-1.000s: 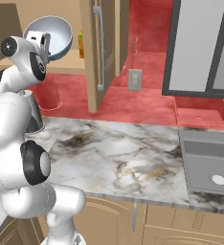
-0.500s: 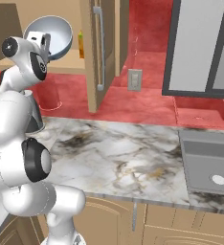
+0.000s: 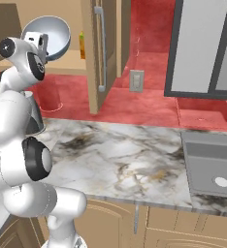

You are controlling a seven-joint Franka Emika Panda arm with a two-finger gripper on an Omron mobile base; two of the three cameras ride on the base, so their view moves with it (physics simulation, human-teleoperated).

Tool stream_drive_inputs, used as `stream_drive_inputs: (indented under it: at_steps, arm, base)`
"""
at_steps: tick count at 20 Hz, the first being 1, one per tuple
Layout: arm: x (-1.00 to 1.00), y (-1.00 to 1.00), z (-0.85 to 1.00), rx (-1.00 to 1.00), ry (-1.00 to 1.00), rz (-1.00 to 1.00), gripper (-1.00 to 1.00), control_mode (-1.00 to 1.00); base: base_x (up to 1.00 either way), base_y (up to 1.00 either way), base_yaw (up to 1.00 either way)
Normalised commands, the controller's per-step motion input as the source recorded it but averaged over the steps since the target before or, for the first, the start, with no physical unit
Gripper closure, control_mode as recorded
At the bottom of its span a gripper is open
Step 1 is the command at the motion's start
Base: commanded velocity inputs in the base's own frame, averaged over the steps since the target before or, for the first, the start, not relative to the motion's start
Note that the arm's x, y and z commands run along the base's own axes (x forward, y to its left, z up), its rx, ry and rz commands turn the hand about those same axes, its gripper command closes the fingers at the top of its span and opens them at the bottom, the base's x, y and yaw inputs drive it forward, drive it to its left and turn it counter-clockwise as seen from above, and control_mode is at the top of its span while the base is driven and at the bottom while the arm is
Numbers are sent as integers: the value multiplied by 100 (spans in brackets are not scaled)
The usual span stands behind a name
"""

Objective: Pick the mug and place it in the sink. Pick the bowl and place it in the open cabinet and then close the cabinet.

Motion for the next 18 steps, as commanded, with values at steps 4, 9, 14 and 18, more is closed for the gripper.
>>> stream_drive_inputs:
  at_steps: [4, 9, 14, 18]
  arm:
    - [39, 12, 0, 0, 0, 0, -100, -100]
    - [28, 4, 0, 0, 0, 0, -100, -100]
    - [30, 4, 0, 0, 0, 0, -100, -100]
    - [6, 1, 0, 0, 0, 0, -100, -100]
  base:
    - [0, 0, 0]
    - [0, 0, 0]
    - [0, 0, 0]
    - [0, 0, 0]
